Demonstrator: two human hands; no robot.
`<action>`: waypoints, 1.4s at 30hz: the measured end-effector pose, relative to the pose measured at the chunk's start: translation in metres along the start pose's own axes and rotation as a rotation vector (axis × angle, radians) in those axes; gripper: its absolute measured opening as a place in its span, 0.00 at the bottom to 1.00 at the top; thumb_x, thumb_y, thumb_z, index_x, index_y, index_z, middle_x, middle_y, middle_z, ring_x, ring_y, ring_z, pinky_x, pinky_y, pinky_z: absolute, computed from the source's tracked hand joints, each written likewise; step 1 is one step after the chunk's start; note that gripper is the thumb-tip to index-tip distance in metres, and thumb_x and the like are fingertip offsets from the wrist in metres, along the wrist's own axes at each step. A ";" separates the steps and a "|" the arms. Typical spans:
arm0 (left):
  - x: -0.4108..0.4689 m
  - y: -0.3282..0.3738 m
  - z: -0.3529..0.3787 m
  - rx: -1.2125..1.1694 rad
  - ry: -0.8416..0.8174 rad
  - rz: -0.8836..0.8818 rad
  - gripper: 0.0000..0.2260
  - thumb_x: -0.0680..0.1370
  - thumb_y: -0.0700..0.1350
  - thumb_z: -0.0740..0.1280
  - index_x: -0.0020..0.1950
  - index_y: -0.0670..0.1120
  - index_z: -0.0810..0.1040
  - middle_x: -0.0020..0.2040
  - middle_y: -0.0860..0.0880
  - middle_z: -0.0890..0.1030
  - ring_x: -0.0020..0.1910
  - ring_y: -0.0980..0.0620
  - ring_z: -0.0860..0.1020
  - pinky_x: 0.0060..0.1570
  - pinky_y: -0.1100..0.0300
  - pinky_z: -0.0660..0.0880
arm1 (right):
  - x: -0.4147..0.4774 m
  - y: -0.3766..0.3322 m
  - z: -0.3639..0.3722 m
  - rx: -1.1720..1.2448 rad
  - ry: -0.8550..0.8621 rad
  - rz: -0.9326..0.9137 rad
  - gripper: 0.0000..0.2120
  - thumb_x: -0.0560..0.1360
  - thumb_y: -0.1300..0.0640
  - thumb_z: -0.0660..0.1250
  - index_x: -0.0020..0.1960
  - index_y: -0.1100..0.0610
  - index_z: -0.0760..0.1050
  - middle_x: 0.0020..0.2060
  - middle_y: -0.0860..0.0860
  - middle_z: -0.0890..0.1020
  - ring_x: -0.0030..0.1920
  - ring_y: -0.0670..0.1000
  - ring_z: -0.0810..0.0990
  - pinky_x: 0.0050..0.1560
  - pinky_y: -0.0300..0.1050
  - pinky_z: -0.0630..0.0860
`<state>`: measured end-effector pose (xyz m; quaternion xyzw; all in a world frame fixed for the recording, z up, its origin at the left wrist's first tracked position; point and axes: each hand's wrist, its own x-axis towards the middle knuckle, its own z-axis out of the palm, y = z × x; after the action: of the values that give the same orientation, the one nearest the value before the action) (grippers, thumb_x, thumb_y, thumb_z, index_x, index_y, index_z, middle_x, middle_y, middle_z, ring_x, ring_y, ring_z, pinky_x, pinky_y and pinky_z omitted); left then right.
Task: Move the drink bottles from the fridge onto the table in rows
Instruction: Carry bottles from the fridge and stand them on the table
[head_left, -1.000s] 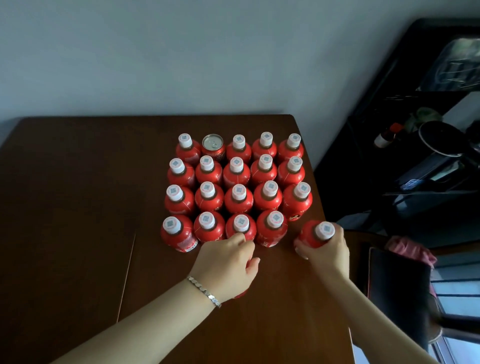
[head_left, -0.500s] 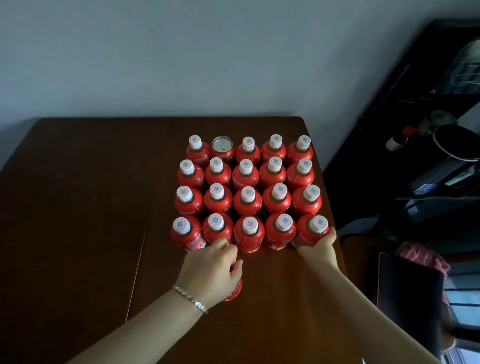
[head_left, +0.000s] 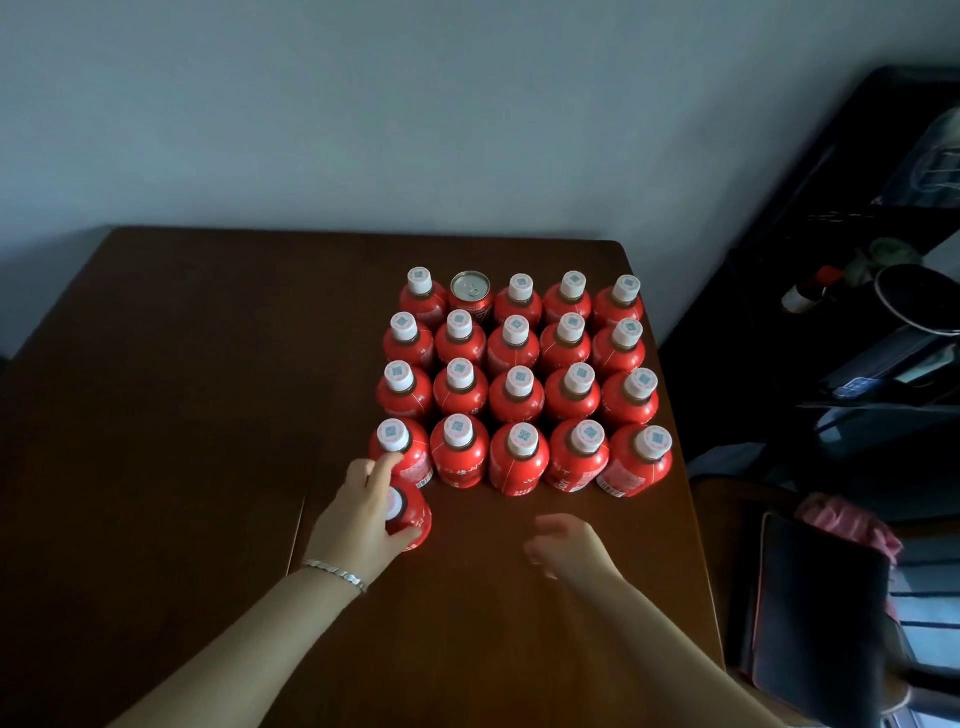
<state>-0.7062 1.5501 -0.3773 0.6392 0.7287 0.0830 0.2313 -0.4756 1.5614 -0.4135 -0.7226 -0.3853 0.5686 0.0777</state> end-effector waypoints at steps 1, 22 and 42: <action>-0.003 -0.006 0.001 -0.063 -0.008 -0.058 0.37 0.67 0.48 0.76 0.70 0.49 0.60 0.63 0.46 0.68 0.61 0.48 0.73 0.52 0.56 0.75 | -0.002 0.000 0.003 -0.011 -0.001 -0.013 0.20 0.71 0.63 0.65 0.63 0.58 0.73 0.38 0.51 0.80 0.31 0.45 0.75 0.34 0.37 0.73; -0.008 -0.012 0.004 -0.384 -0.177 -0.458 0.27 0.72 0.54 0.69 0.65 0.43 0.68 0.62 0.44 0.76 0.61 0.44 0.74 0.59 0.50 0.70 | -0.030 0.002 0.011 -0.231 -0.032 -0.098 0.17 0.73 0.62 0.62 0.61 0.59 0.74 0.54 0.56 0.81 0.49 0.51 0.79 0.49 0.43 0.76; -0.131 0.150 -0.035 0.515 -0.586 0.980 0.15 0.79 0.51 0.57 0.60 0.45 0.73 0.56 0.46 0.78 0.53 0.46 0.76 0.49 0.56 0.72 | -0.256 0.091 0.030 -0.300 0.463 0.133 0.13 0.79 0.58 0.58 0.59 0.59 0.77 0.54 0.55 0.80 0.49 0.52 0.77 0.50 0.40 0.72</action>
<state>-0.5776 1.4542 -0.2541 0.9306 0.2540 -0.1774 0.1951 -0.4735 1.3230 -0.2787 -0.8604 -0.3888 0.3290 0.0183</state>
